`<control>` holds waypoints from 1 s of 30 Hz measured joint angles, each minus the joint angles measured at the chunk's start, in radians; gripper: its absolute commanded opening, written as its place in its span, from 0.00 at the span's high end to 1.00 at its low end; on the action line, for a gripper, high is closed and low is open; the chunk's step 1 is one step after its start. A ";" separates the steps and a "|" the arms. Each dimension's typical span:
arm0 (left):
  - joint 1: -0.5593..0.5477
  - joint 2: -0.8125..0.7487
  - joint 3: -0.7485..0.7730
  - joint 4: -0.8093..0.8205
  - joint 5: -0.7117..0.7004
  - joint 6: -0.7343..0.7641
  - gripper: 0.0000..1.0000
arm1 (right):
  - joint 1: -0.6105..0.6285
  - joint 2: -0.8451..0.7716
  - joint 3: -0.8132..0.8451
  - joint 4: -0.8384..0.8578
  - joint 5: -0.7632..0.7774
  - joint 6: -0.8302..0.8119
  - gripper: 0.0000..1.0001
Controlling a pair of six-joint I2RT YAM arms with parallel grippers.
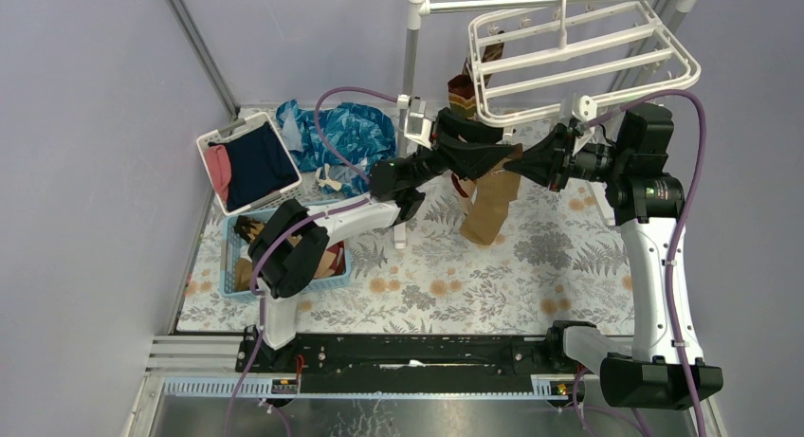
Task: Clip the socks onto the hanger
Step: Clamp the sock onto the hanger.
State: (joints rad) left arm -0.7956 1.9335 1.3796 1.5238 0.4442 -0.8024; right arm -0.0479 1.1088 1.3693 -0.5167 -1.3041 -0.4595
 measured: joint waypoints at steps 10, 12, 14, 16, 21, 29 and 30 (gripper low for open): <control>0.000 -0.019 -0.040 0.000 -0.002 0.004 0.21 | -0.010 -0.008 -0.038 -0.035 0.018 -0.046 0.60; 0.000 -0.031 -0.060 0.000 -0.005 0.006 0.21 | -0.013 -0.019 -0.052 -0.052 0.032 -0.061 0.56; 0.000 -0.047 -0.085 0.000 -0.010 0.010 0.20 | -0.014 -0.028 -0.061 -0.065 0.040 -0.075 0.52; 0.000 -0.067 -0.116 0.000 -0.019 0.013 0.20 | -0.016 -0.034 -0.065 -0.077 0.053 -0.082 0.49; 0.000 -0.124 -0.190 0.000 -0.043 0.028 0.20 | -0.021 -0.042 -0.072 -0.085 0.092 -0.096 0.43; 0.000 -0.232 -0.351 0.001 -0.068 0.063 0.20 | -0.045 -0.059 -0.116 -0.101 0.183 -0.120 0.41; 0.000 -0.247 -0.378 0.001 -0.068 0.069 0.20 | -0.051 -0.061 -0.123 -0.098 0.198 -0.117 0.41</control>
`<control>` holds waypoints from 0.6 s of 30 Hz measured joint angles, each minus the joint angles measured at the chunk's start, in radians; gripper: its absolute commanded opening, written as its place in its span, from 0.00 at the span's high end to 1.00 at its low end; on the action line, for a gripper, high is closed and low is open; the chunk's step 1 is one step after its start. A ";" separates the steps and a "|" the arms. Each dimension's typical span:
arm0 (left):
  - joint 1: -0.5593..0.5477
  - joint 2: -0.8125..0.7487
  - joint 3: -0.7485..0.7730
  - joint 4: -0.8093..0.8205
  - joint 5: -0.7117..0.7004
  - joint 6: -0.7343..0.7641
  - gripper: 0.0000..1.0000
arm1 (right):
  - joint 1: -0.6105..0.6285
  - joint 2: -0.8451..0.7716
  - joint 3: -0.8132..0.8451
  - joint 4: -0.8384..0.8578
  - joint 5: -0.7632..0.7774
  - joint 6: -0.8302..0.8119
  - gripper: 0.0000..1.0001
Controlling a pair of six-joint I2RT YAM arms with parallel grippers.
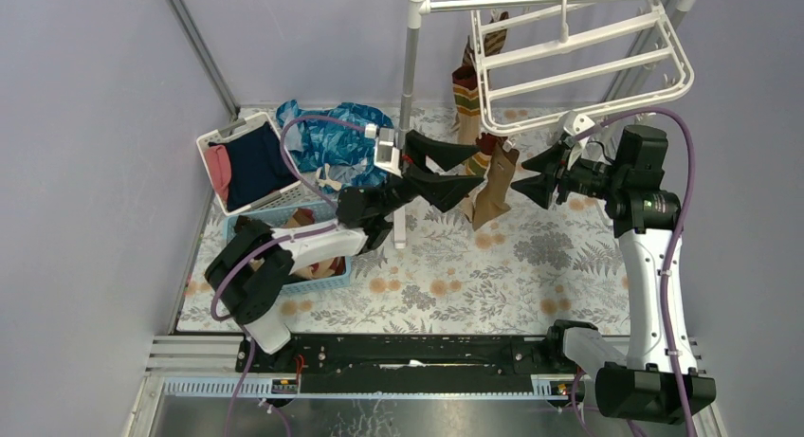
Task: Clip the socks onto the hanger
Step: Clamp the sock onto the hanger, then pick up the sock from the bin.
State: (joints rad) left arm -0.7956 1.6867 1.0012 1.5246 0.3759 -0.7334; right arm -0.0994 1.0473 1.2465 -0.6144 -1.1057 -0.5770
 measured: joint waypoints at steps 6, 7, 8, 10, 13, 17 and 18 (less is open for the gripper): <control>0.005 -0.104 -0.175 -0.001 -0.002 0.051 0.20 | -0.032 -0.015 -0.069 0.058 0.030 0.054 0.39; 0.006 -0.127 -0.207 -0.002 -0.002 0.063 0.20 | -0.037 -0.015 -0.082 0.068 0.024 0.063 0.38; 0.008 -0.152 -0.236 -0.002 -0.002 0.075 0.19 | -0.040 -0.015 -0.092 0.075 0.019 0.069 0.37; 0.013 -0.195 -0.282 -0.002 -0.002 0.100 0.19 | -0.050 -0.015 -0.108 0.083 0.005 0.072 0.36; 0.018 -0.268 -0.353 -0.007 -0.006 0.148 0.18 | -0.077 -0.017 -0.122 0.071 -0.027 0.051 0.35; 0.034 -0.343 -0.451 -0.018 -0.015 0.200 0.17 | -0.119 -0.023 -0.123 0.008 -0.065 -0.028 0.34; 0.040 -0.354 -0.474 -0.021 -0.018 0.206 0.16 | -0.133 -0.026 -0.124 -0.007 -0.067 -0.045 0.34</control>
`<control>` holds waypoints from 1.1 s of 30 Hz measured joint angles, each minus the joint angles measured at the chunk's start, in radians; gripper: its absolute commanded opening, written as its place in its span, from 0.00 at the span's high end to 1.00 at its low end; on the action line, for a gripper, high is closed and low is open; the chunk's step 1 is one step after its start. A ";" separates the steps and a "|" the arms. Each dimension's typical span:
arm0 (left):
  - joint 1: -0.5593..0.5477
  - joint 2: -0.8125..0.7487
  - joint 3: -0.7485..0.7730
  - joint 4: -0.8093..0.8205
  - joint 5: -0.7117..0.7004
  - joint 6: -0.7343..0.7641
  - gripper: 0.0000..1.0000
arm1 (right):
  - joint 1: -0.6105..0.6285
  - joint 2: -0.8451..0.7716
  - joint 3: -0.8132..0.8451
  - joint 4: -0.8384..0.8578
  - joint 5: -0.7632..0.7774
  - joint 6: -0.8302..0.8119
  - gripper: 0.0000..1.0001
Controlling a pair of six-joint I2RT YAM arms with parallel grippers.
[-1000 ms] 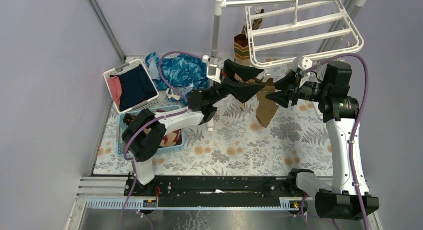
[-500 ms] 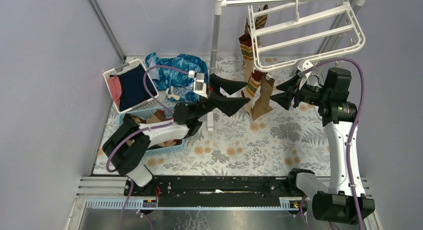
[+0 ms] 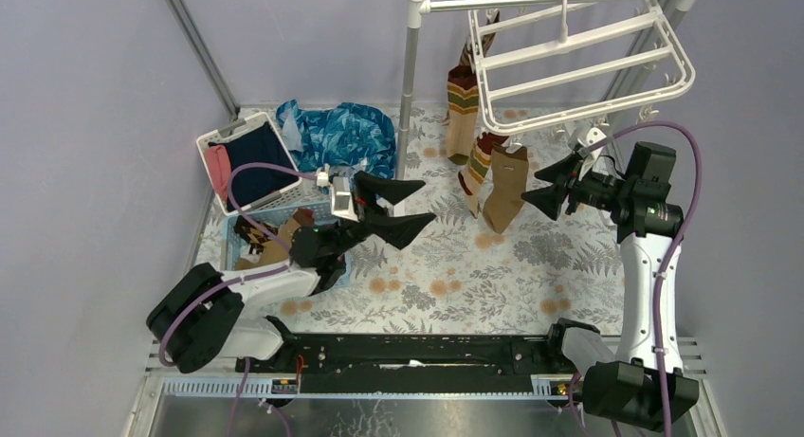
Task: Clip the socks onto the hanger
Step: Pick up the sock from the bin.
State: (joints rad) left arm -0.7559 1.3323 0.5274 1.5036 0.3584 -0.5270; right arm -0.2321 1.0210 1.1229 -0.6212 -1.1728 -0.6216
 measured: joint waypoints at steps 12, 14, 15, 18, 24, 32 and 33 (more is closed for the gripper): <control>0.098 -0.291 -0.216 -0.265 -0.050 0.067 0.01 | -0.108 -0.014 -0.076 -0.153 -0.019 -0.214 0.20; 0.111 -0.359 -0.217 -0.372 -0.077 0.072 0.01 | -0.112 -0.020 -0.103 -0.191 -0.022 -0.268 0.06; 0.117 -0.396 -0.217 -0.432 -0.095 0.074 0.01 | -0.114 -0.025 -0.121 -0.209 -0.022 -0.292 0.01; 0.127 -0.483 -0.204 -0.631 -0.155 0.075 0.01 | -0.117 -0.035 -0.167 -0.237 -0.010 -0.335 0.00; 0.130 -0.590 -0.164 -1.010 -0.275 0.096 0.01 | -0.118 -0.037 -0.237 -0.256 0.063 -0.387 0.00; 0.130 -0.663 -0.140 -1.319 -0.403 0.115 0.01 | -0.118 -0.037 -0.269 -0.235 0.159 -0.394 0.00; 0.130 -0.668 -0.124 -1.362 -0.426 0.113 0.02 | -0.118 -0.037 -0.269 -0.236 0.159 -0.397 0.00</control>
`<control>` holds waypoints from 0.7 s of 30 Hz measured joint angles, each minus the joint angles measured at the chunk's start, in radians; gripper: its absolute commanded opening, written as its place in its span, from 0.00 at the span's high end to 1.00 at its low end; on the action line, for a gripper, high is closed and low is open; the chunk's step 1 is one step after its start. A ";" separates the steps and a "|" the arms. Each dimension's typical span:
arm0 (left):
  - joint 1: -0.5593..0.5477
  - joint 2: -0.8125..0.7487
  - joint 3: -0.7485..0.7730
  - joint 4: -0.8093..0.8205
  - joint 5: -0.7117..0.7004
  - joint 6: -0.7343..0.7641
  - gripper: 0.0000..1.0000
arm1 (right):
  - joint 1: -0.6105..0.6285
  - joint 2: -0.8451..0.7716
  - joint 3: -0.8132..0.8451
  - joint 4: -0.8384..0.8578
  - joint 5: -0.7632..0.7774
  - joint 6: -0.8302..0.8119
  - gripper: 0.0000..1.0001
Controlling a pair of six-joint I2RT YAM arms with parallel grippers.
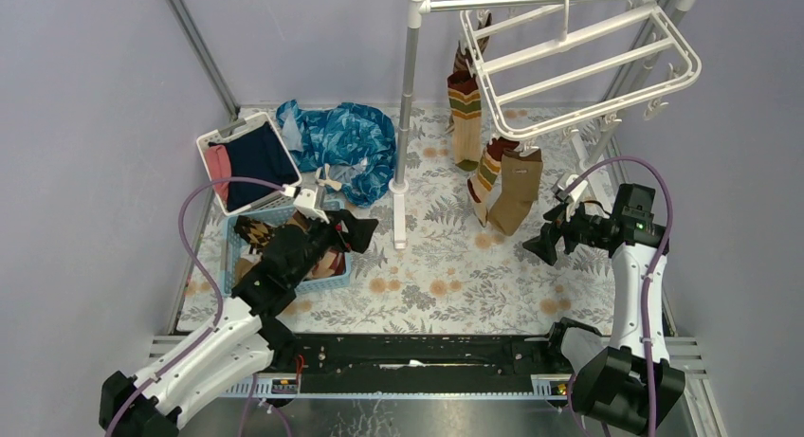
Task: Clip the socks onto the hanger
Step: Pick up the sock from the bin.
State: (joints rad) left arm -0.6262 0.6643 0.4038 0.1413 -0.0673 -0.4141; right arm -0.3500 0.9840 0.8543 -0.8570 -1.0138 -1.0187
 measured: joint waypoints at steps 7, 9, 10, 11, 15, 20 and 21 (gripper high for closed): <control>0.000 0.060 0.201 -0.301 -0.151 -0.071 0.16 | 0.000 0.027 0.001 -0.032 0.001 -0.011 0.00; 0.000 0.091 0.241 -0.379 -0.195 -0.103 0.25 | 0.003 0.035 0.001 -0.039 0.004 -0.010 0.00; 0.000 0.104 0.248 -0.409 -0.217 -0.117 0.29 | 0.007 0.037 0.002 -0.042 0.008 -0.009 0.00; 0.001 0.123 0.254 -0.447 -0.244 -0.129 0.34 | 0.012 0.037 0.003 -0.043 0.014 -0.006 0.00; 0.010 0.245 0.283 -0.578 -0.384 -0.149 0.51 | 0.065 0.038 0.013 -0.041 0.048 0.008 0.00; 0.017 0.468 0.368 -0.695 -0.597 -0.206 0.52 | 0.116 0.038 0.013 -0.038 0.076 0.025 0.00; 0.018 0.500 0.373 -0.705 -0.633 -0.219 0.52 | 0.122 0.039 0.013 -0.036 0.082 0.029 0.00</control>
State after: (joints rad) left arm -0.6086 1.1645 0.7769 -0.5632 -0.7006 -0.6334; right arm -0.2283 1.0229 0.8673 -0.8932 -0.9314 -0.9897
